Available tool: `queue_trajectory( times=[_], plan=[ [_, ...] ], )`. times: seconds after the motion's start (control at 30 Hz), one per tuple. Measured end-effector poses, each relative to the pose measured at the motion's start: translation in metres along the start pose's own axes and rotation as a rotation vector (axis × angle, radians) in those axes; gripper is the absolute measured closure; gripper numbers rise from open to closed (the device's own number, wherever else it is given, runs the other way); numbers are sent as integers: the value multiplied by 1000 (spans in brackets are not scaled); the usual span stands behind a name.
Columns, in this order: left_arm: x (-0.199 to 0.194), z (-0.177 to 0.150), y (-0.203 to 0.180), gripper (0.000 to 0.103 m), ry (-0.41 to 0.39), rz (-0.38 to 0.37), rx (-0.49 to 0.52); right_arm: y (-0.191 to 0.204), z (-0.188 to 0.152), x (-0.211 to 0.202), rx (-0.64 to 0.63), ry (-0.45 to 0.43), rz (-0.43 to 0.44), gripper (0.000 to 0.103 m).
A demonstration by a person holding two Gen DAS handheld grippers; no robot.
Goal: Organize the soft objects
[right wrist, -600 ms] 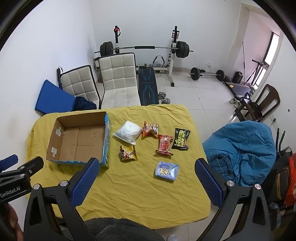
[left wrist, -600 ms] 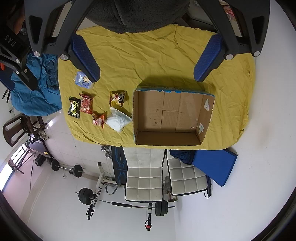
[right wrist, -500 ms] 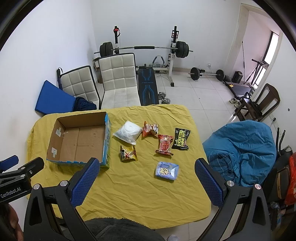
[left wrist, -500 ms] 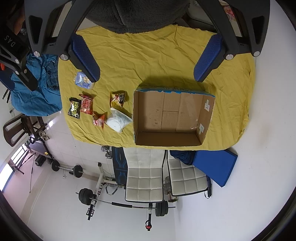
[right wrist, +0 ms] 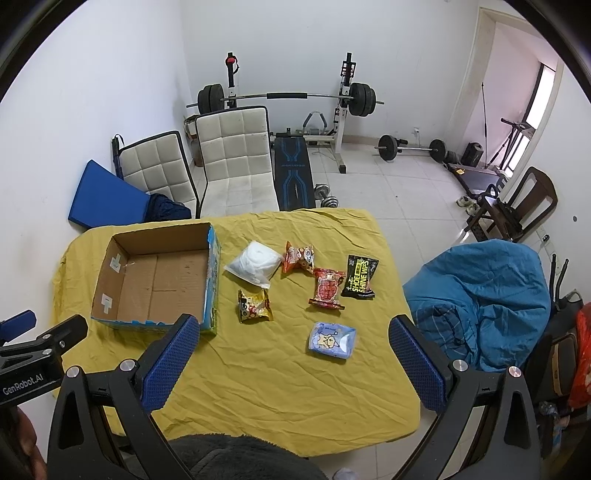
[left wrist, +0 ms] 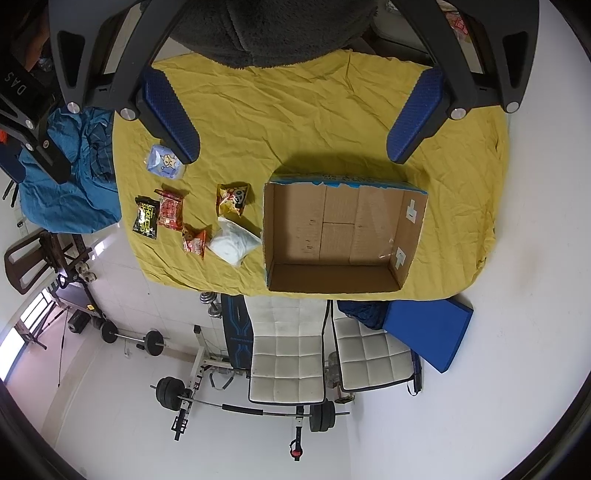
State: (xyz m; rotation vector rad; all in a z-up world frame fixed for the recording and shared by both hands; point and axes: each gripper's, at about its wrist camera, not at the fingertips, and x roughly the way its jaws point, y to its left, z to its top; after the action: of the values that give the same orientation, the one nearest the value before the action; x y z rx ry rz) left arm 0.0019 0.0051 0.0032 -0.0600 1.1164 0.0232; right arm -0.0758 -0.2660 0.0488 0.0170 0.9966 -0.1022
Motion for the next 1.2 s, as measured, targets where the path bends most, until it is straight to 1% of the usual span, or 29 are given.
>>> queue_trajectory(
  times=[0.43,0.83,1.2],
  plan=[
    [0,0,3,0,-12,-1,-3,-1,2,-1,1,-10,1,0],
    [-9,5,5,0,-59,10,-4,3,4,-10,-11,-52,1,0],
    [-11,5,5,0,-64,10,-5,6,3,-14,-17,-62,4,0]
  ],
)
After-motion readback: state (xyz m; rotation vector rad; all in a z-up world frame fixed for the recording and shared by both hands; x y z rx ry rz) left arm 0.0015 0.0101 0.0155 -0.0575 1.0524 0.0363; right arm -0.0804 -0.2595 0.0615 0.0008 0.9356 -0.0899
